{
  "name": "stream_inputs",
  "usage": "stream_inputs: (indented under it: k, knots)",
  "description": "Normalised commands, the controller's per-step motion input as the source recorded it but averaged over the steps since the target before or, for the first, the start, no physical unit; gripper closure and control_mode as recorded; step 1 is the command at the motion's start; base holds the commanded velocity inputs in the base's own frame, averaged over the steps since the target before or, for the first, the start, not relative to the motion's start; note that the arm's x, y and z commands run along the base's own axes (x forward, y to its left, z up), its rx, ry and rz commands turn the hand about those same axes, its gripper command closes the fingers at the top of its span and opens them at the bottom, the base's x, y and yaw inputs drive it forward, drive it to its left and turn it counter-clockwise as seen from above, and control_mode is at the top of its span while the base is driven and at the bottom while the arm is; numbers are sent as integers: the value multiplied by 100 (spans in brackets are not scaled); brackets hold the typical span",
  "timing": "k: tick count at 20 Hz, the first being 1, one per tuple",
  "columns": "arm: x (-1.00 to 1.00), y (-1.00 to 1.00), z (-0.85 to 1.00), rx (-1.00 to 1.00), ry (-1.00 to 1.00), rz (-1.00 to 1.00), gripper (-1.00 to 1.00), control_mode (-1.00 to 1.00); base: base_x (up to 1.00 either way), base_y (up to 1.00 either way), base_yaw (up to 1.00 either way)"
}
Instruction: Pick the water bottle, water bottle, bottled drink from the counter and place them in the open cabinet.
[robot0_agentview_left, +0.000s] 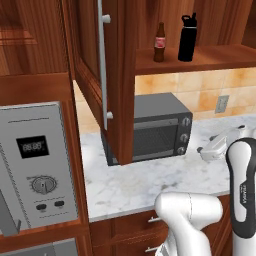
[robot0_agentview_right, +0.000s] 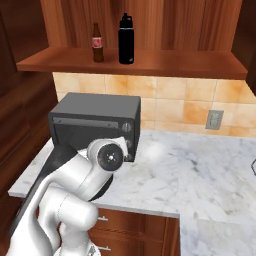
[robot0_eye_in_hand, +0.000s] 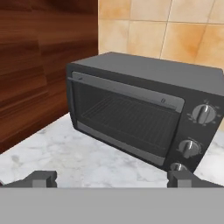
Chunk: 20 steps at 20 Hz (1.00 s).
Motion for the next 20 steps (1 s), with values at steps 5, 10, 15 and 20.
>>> stream_inputs:
  k: [5, 10, 15, 20]
  knots:
    - [0, 0, 0, 0, 0, 0, -100, -100, 0, 0, 0]
    - [0, 0, 0, 0, 0, 0, -100, -100, 0, 0, 0]
    - [0, 0, 0, 0, 0, 0, -100, 100, -14, 0, 0]
    - [0, 0, 0, 0, 0, 0, -100, 100, -68, 0, 0]
